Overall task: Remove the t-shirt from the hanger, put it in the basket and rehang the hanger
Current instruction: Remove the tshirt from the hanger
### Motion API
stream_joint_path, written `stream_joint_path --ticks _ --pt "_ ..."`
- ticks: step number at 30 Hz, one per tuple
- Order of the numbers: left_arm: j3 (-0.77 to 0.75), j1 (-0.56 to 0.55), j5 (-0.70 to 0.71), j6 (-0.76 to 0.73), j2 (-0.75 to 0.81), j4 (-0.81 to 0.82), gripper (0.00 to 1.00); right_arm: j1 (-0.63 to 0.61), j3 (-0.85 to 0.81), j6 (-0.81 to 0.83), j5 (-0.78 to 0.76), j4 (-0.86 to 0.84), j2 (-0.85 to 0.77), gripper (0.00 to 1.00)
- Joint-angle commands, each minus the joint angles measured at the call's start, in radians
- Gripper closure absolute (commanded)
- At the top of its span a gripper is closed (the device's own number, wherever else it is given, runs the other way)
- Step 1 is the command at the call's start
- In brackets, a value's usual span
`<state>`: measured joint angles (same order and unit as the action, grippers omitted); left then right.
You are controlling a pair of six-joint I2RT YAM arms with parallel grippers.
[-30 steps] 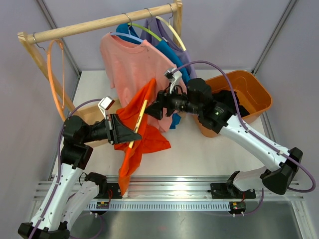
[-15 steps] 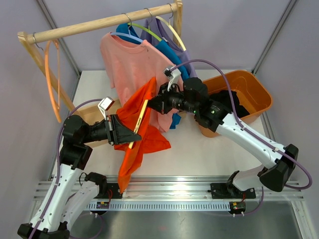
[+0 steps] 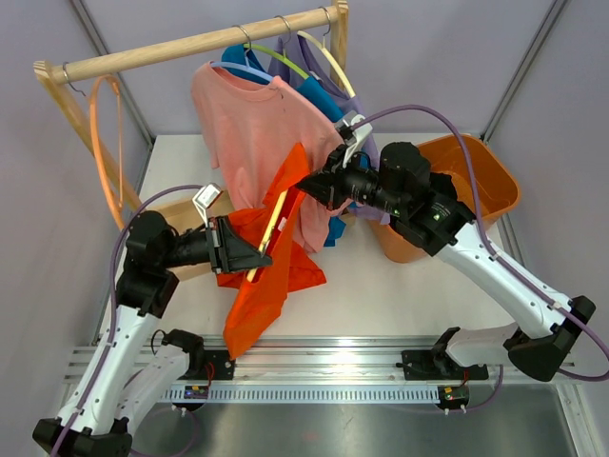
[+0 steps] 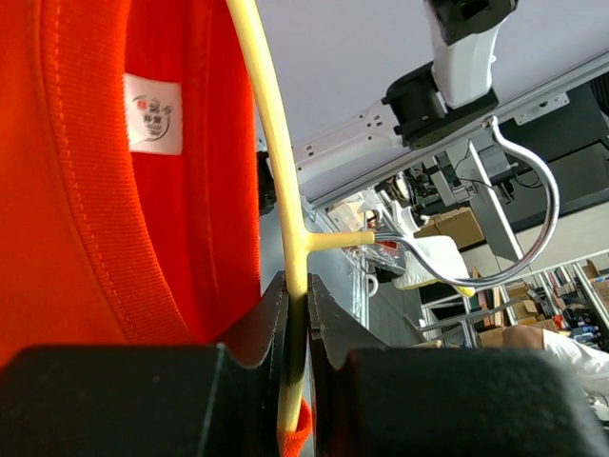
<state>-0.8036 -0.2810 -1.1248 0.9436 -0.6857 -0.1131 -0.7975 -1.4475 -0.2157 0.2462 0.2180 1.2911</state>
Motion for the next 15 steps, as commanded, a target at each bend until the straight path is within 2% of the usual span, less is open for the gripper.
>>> stream_joint_path --ticks 1,9,15 --pt "-0.048 0.005 -0.009 -0.057 -0.012 -0.014 1.0 0.02 -0.077 0.056 0.016 -0.02 -0.027 1.0" --pt "-0.089 0.005 -0.023 -0.127 -0.069 -0.04 1.0 0.014 -0.185 0.019 0.227 -0.002 0.033 1.0" --pt "-0.128 0.005 -0.014 -0.183 -0.098 -0.024 1.0 0.011 -0.295 -0.037 0.307 0.0 0.066 1.0"
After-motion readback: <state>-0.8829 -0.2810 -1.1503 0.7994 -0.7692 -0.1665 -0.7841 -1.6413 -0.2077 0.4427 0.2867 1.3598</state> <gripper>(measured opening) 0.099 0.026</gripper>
